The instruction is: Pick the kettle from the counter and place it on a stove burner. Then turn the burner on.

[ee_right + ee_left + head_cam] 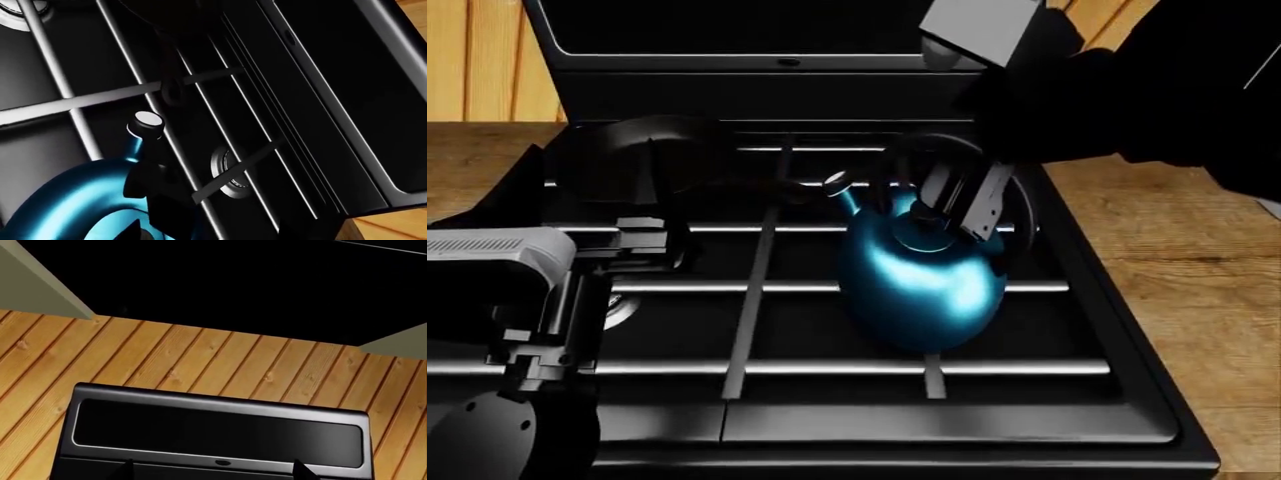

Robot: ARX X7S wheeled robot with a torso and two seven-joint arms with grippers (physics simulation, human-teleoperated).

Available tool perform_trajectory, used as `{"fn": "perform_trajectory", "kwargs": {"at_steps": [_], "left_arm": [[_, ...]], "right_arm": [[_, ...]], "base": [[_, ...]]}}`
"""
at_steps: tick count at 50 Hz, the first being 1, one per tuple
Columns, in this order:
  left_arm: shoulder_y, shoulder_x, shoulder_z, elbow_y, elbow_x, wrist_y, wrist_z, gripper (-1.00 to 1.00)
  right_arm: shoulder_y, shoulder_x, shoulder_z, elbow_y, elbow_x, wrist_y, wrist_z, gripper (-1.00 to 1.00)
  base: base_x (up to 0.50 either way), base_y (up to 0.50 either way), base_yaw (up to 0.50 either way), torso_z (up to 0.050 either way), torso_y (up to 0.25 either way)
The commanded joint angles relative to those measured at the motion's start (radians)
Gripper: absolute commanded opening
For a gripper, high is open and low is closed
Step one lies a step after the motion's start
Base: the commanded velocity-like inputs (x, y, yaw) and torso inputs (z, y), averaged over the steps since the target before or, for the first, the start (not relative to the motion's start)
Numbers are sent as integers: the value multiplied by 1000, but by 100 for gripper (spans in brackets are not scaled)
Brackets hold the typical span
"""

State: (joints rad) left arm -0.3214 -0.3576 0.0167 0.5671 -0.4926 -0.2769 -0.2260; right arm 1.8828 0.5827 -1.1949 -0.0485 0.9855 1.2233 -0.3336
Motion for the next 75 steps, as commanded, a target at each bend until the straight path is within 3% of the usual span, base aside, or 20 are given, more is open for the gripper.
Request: {"fn": "perform_trajectory", "kwargs": {"at_steps": [1, 45, 53, 60, 70, 75], "left_arm": [[0, -3, 2, 1, -4, 2, -2, 100], [1, -18, 4, 16, -20, 5, -18, 100], [-1, -21, 8, 20, -20, 2, -22, 100], [-1, -24, 5, 19, -23, 3, -24, 100], [0, -28, 1, 27, -27, 2, -31, 100], [2, -31, 4, 42, -27, -2, -37, 100]], "right_arm": [[15, 4, 35, -15, 42, 16, 14, 100], [60, 56, 168, -123, 180, 68, 124, 100], [20, 97, 299, -218, 261, 53, 353, 100], [-54, 123, 402, -285, 330, 49, 671, 100], [-272, 176, 532, -432, 510, -28, 1204, 100], [-408, 227, 587, -530, 545, -127, 1352, 100]], "base": [[0, 0, 0, 0, 0], [0, 0, 0, 0, 0], [0, 0, 0, 0, 0], [0, 0, 0, 0, 0], [-266, 0, 0, 0, 0], [-500, 0, 0, 0, 0]]}}
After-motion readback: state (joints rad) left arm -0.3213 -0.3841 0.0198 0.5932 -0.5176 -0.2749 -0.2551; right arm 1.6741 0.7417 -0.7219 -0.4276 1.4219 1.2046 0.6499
